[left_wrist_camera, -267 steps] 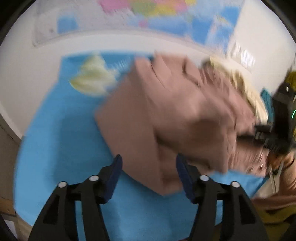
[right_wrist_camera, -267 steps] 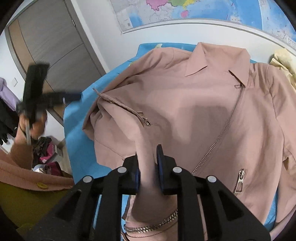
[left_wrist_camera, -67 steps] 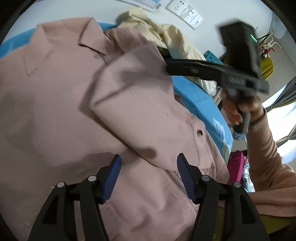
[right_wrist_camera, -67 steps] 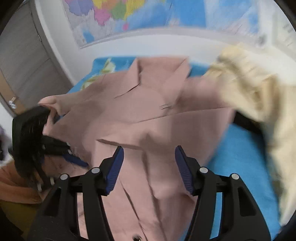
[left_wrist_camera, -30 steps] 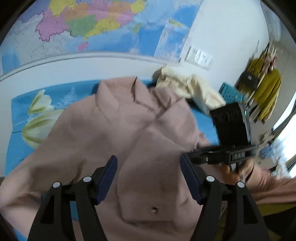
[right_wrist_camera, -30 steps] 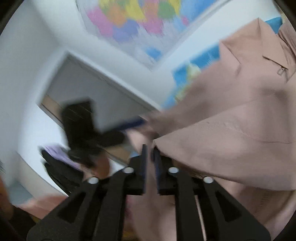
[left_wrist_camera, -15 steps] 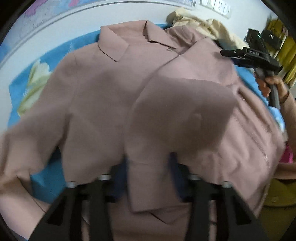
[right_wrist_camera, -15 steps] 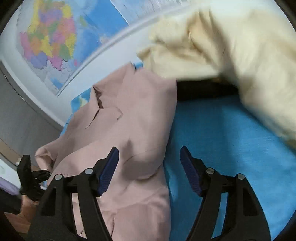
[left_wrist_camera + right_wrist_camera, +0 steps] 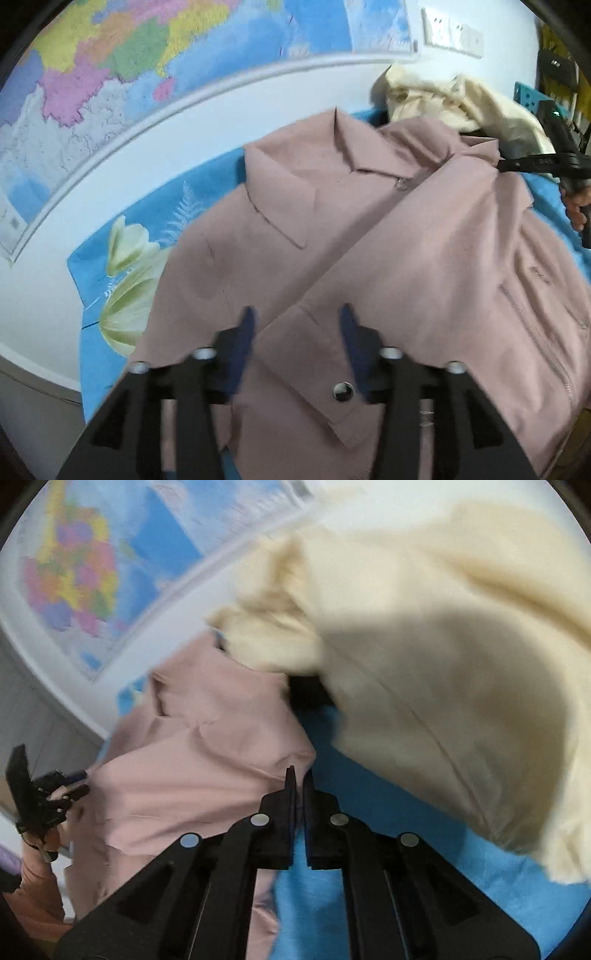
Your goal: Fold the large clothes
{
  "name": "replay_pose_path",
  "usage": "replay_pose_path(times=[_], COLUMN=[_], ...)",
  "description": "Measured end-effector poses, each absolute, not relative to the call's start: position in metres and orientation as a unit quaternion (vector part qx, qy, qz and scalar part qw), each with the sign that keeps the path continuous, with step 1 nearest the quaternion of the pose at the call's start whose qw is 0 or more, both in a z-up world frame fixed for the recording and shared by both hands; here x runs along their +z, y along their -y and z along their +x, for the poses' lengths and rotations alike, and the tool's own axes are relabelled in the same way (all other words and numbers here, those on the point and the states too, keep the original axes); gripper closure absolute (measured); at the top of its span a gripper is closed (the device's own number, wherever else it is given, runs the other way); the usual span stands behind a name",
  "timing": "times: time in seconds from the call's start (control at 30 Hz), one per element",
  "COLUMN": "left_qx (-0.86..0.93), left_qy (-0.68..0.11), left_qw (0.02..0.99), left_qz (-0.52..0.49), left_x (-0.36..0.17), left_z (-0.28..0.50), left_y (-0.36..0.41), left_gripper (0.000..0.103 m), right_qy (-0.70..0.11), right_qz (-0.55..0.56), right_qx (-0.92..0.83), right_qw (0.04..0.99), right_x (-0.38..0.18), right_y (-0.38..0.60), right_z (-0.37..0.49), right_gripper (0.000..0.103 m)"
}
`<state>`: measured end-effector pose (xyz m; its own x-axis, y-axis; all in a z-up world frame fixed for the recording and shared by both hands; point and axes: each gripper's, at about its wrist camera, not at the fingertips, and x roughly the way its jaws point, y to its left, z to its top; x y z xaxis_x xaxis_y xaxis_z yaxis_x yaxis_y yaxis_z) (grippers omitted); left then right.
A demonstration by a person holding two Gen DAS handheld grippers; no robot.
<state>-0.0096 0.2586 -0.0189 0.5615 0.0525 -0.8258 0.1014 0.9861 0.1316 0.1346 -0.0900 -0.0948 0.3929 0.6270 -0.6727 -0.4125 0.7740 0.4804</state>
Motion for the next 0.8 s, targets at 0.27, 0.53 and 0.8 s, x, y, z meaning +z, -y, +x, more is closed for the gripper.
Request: replay_pose_path(times=[0.27, 0.53, 0.8], left_qx=[-0.066, 0.001, 0.05], left_qy=[-0.521, -0.461, -0.462], left_qw=[0.851, 0.887, 0.884], left_qz=[-0.014, -0.041, -0.046], left_x=[-0.051, -0.025, -0.033], left_z=[-0.01, 0.014, 0.04], left_y=[-0.285, -0.312, -0.332], left_gripper=[0.037, 0.099, 0.097], right_qy=[-0.425, -0.33, -0.366], right_qz=[0.132, 0.076, -0.08], right_qx=[0.311, 0.343, 0.378], right_qw=[0.84, 0.876, 0.847], right_x=[-0.083, -0.018, -0.052], right_y=[0.1, 0.07, -0.041], right_z=[0.111, 0.067, 0.069], right_gripper=[0.067, 0.067, 0.064])
